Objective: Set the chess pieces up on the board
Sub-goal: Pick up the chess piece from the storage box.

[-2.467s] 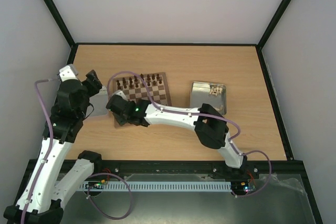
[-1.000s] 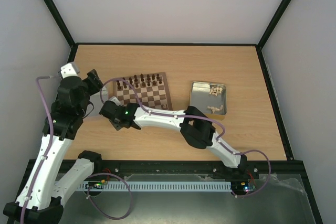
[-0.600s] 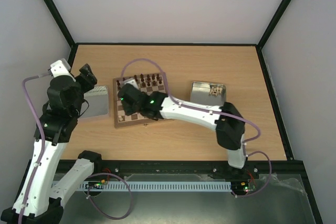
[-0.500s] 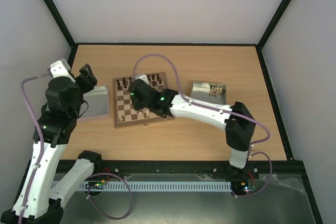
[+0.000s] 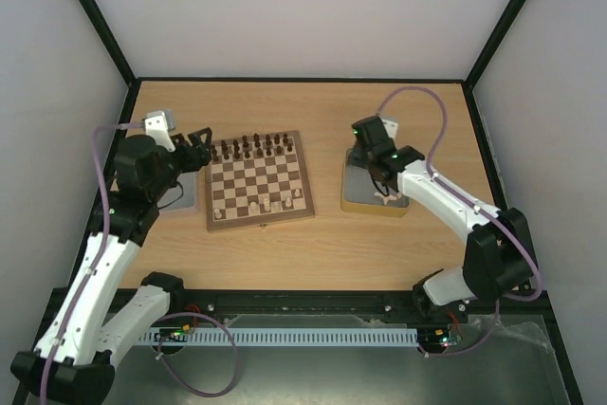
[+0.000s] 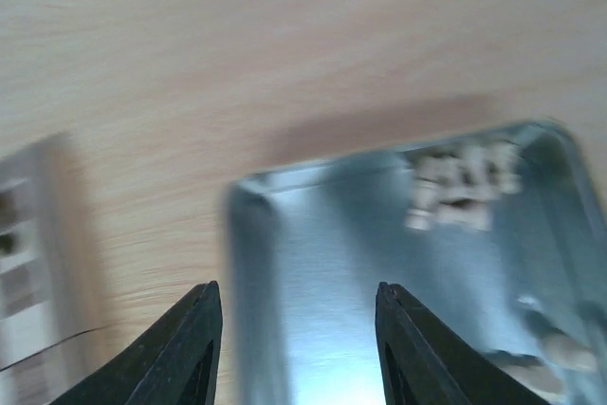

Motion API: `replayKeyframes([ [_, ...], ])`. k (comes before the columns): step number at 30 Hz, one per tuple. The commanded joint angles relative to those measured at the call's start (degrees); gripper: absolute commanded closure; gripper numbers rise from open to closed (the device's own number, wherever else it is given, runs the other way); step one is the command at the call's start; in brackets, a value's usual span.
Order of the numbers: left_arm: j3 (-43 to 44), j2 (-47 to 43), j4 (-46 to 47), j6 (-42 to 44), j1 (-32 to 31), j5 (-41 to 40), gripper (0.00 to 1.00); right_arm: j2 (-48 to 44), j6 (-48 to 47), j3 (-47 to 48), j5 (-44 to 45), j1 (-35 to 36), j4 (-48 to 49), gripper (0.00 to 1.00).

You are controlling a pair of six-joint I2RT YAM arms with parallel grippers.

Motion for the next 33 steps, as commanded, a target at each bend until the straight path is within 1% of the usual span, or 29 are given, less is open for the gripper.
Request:
replayKeyframes([
  [1,-1.81,2.82,7.55,-0.44,0.39,6.86,0.22,1.3,2.26,-6.3,-3.68,-8.13,-0.22,0.57],
  [3,-2.06,4.46,8.41,-0.85,0.37,7.38,0.22,3.78,1.6,-7.14,-5.4,-11.64,0.9,0.6],
  [7,-2.67,5.65,9.46,-2.07,0.32,8.24,0.22,8.46,-0.25,-7.64,-5.99,-14.14,4.67,0.63],
  [11,-3.69,5.29,9.85,-2.57,0.28,8.65,0.22,13.04,-1.52,-5.85,-4.7,-14.27,7.22,0.66],
  [20,-3.75,4.59,8.71,-2.44,0.3,8.6,0.22,19.22,0.91,-3.12,-2.08,-14.36,9.55,0.71],
  [29,-3.67,4.97,8.25,-2.49,0.32,9.0,0.22,21.94,0.58,-2.21,1.39,-14.36,10.34,0.76],
  [33,-3.66,4.98,8.33,-2.49,0.33,9.01,0.22,23.24,-0.87,-1.95,2.14,-14.49,11.52,0.8],
])
